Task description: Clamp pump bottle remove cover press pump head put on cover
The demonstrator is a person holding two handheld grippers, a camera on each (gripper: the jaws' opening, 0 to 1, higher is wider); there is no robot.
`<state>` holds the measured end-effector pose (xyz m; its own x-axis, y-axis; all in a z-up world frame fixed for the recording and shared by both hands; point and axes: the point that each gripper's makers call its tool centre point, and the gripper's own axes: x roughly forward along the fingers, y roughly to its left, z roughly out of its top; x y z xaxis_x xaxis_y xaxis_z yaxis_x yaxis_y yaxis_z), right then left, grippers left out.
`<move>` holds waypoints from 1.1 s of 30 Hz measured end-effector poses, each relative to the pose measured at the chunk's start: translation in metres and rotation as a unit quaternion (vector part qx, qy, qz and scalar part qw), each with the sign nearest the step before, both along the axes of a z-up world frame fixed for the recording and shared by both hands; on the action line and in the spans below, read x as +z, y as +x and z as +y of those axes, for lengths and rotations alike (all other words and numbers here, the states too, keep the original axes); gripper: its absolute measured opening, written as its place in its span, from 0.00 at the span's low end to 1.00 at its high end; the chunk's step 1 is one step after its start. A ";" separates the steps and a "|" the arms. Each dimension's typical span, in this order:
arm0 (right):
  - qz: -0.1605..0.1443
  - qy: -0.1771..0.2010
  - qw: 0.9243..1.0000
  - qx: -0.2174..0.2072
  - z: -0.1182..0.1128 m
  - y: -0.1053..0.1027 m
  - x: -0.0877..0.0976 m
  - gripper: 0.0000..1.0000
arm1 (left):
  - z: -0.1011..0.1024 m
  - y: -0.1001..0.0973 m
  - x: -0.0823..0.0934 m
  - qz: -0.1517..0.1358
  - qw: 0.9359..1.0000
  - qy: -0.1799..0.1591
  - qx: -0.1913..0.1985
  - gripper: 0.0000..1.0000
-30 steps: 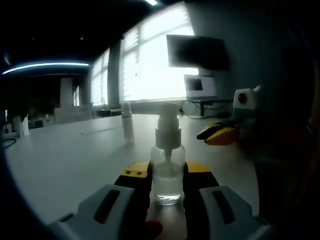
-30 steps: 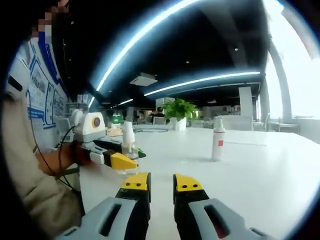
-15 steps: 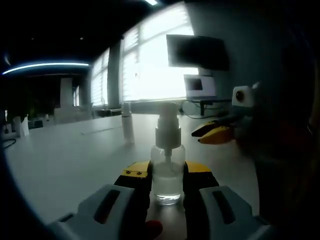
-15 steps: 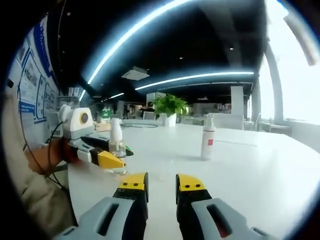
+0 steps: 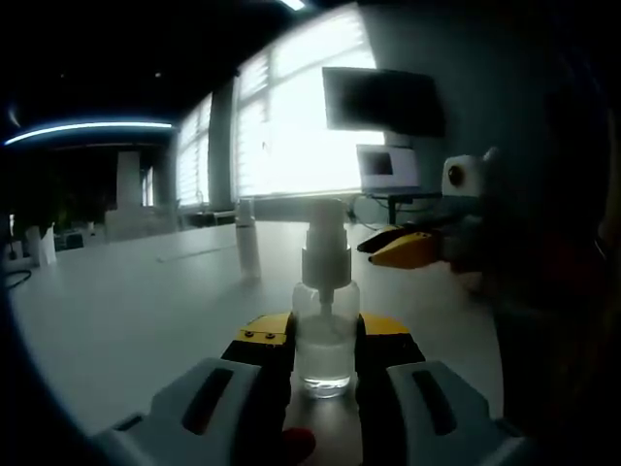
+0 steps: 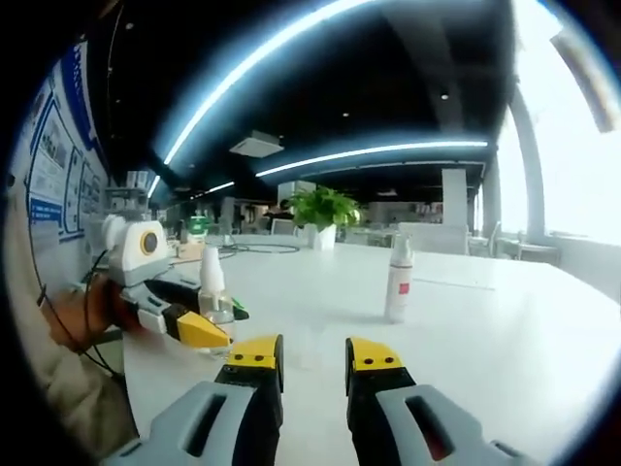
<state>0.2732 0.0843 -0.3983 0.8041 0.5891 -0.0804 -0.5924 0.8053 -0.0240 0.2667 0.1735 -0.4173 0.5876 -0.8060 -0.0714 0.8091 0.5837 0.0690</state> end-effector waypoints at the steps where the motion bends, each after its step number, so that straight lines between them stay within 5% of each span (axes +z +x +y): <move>1: 0.000 -0.001 1.000 0.000 0.001 0.003 -0.001 0.21 | 0.000 0.001 -0.001 0.000 1.000 0.000 0.000 0.15; 33: 0.033 -0.040 0.998 0.017 0.037 0.040 -0.023 0.24 | 0.000 0.000 -0.001 0.000 1.000 0.003 0.000 0.15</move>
<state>0.3128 0.1209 -0.4217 0.7748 0.6055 -0.1817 -0.6220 0.7816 -0.0476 0.2670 0.1738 -0.4183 0.5880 -0.8053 -0.0754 0.8087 0.5837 0.0727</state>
